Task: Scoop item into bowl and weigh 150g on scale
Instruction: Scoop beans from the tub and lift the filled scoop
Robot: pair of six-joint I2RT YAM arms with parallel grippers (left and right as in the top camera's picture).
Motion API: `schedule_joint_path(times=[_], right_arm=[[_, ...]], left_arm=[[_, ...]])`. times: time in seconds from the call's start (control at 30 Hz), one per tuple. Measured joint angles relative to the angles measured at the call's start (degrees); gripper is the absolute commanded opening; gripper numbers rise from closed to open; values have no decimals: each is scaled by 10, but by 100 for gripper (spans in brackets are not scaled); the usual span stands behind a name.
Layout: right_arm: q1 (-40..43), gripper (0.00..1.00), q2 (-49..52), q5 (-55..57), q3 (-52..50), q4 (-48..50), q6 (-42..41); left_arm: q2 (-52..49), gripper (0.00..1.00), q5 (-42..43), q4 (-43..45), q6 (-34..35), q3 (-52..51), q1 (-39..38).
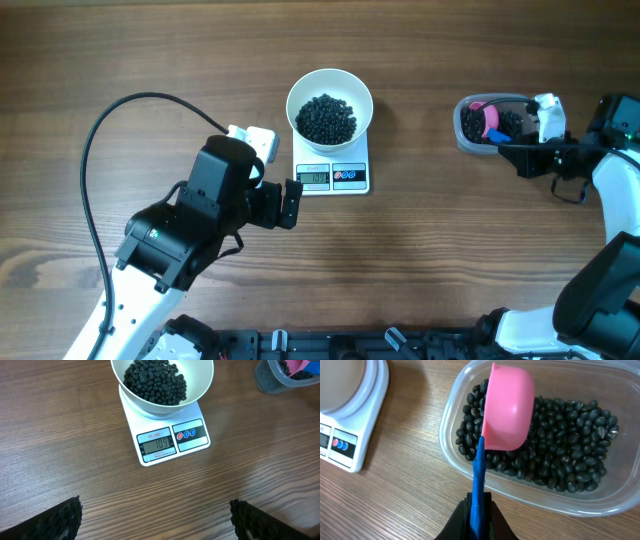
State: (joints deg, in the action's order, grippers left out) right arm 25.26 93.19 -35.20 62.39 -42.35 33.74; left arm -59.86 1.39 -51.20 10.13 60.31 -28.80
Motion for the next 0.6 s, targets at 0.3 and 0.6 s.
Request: schedule_joint_path(times=[0.3, 0.6], right_arm=[[10, 4, 3, -18, 0, 3, -50], [35, 4, 6, -59, 0, -3, -87]], left_arm=[[0, 100, 0, 0, 0, 0, 0], [0, 100, 0, 0, 0, 0, 0]])
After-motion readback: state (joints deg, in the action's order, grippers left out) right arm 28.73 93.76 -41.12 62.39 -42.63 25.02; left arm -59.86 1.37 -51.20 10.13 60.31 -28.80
